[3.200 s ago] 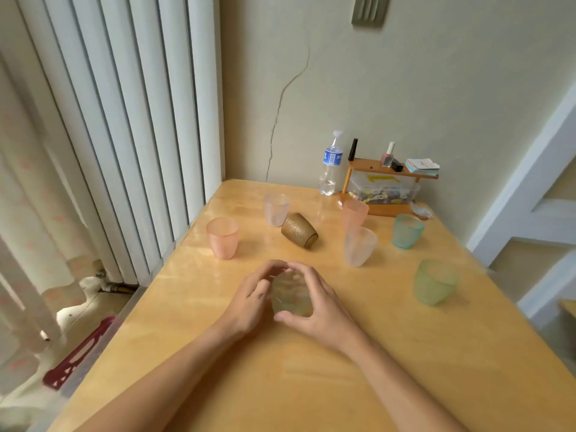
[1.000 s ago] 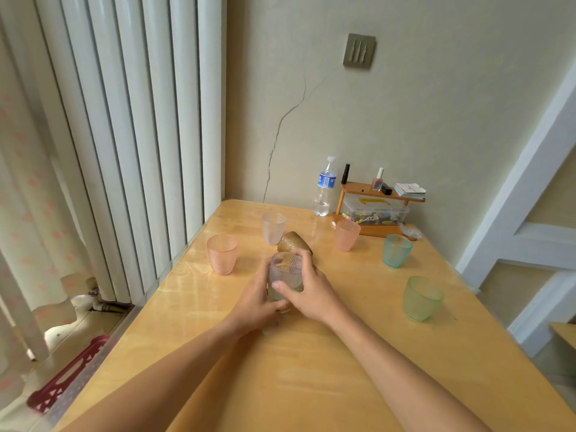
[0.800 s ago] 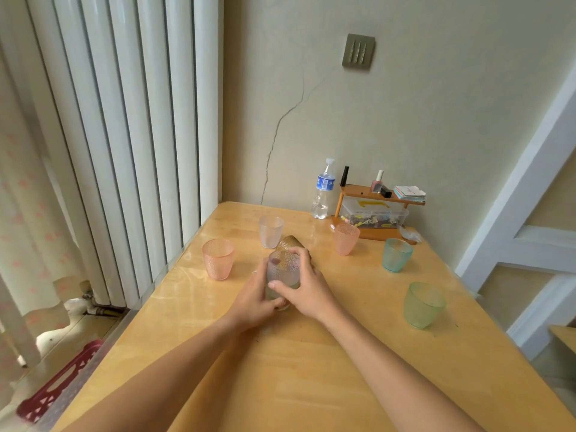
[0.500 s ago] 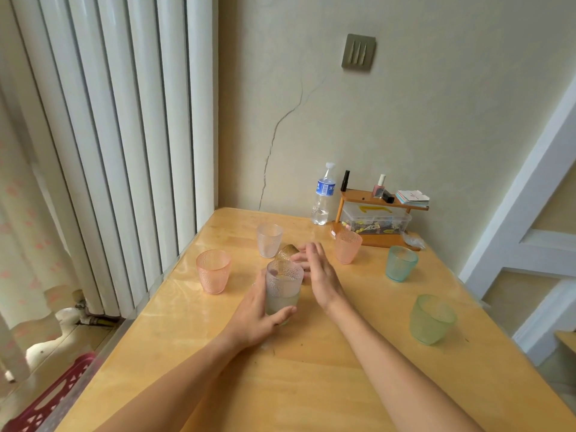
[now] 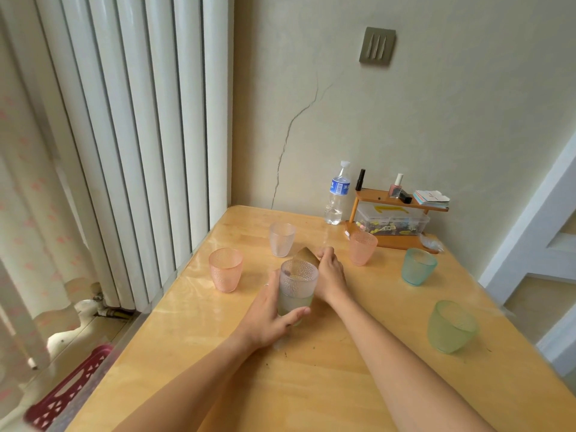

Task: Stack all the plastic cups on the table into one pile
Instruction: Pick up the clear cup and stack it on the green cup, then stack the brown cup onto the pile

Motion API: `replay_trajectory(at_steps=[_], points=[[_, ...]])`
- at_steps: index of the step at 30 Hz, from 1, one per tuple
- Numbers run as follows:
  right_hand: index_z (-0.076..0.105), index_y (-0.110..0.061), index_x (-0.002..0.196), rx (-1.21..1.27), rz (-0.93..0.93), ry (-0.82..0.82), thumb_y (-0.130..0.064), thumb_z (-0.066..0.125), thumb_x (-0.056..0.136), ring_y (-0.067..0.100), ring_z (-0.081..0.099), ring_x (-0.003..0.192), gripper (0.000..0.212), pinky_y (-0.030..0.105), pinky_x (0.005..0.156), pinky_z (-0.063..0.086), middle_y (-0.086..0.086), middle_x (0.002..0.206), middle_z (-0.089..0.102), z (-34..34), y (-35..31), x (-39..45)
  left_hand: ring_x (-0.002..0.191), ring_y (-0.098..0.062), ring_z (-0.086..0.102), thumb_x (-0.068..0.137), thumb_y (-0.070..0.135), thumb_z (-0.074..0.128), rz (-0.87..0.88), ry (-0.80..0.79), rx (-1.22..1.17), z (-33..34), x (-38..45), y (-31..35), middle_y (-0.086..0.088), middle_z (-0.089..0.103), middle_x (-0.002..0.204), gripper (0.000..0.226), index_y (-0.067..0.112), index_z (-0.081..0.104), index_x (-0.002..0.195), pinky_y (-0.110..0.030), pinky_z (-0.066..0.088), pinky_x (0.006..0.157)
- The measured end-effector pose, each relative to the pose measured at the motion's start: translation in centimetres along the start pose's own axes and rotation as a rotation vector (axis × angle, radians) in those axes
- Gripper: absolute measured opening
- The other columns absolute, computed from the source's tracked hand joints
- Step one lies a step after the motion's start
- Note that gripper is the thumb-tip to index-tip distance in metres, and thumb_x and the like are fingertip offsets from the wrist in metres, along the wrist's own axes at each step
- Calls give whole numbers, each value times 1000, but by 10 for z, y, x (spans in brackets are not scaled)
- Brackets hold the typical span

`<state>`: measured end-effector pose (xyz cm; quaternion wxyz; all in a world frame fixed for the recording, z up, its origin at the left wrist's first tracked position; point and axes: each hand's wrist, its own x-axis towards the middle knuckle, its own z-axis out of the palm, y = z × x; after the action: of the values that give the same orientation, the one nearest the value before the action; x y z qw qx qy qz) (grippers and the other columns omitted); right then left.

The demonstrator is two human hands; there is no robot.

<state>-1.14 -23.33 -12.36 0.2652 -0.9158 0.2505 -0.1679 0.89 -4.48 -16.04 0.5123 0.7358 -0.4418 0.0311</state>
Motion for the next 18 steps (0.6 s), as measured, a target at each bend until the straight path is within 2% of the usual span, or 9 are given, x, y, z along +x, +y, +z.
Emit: replay_trajectory(at_steps=[3,6,10,12,14,16,18], points=[[39,-14,142,76,137,-59,-35,71,85,37,48,133,69,38,103,42,16,143,46,-11,0,-5,118,-16,59,87,52,79,-4,3,10,0,-2,1,6,62,129,73,14,44,138,-32,46,106],[51,-17,132,325,193,38,-52,75,69,28,58,117,76,35,96,49,9,130,58,-36,-4,-15,119,-15,59,87,55,78,-7,-1,21,-1,-3,1,7,62,129,74,14,44,138,-32,47,105],[44,-27,128,560,-2,113,-47,80,68,15,66,110,73,36,99,53,-2,123,66,-67,-21,-32,114,-14,58,86,56,78,-19,8,48,-2,-6,4,5,62,125,72,14,45,135,-35,48,102],[41,-26,128,601,-143,115,-30,85,77,-2,67,102,67,20,91,53,-4,121,67,-74,-32,-45,116,-14,58,85,57,78,-19,7,51,-3,-7,6,5,62,128,75,14,44,138,-34,48,103],[33,-22,144,557,-286,79,-22,84,82,-16,60,106,80,8,90,46,-11,127,60,-76,-41,-60,119,-11,59,85,54,79,-10,5,42,-3,-8,9,5,63,132,79,14,43,143,-29,48,103],[28,-28,153,476,-364,23,-33,83,79,-8,52,126,92,14,103,43,-12,141,54,-71,-46,-72,117,-1,58,86,50,80,-13,-7,26,-4,-10,14,6,62,132,80,14,42,147,-22,47,101],[35,-33,149,386,-421,7,-38,82,76,6,51,133,87,26,110,43,-11,145,52,-65,-47,-80,113,13,55,87,45,82,-22,-14,18,-6,-12,17,9,61,128,78,13,42,146,-11,44,96]])
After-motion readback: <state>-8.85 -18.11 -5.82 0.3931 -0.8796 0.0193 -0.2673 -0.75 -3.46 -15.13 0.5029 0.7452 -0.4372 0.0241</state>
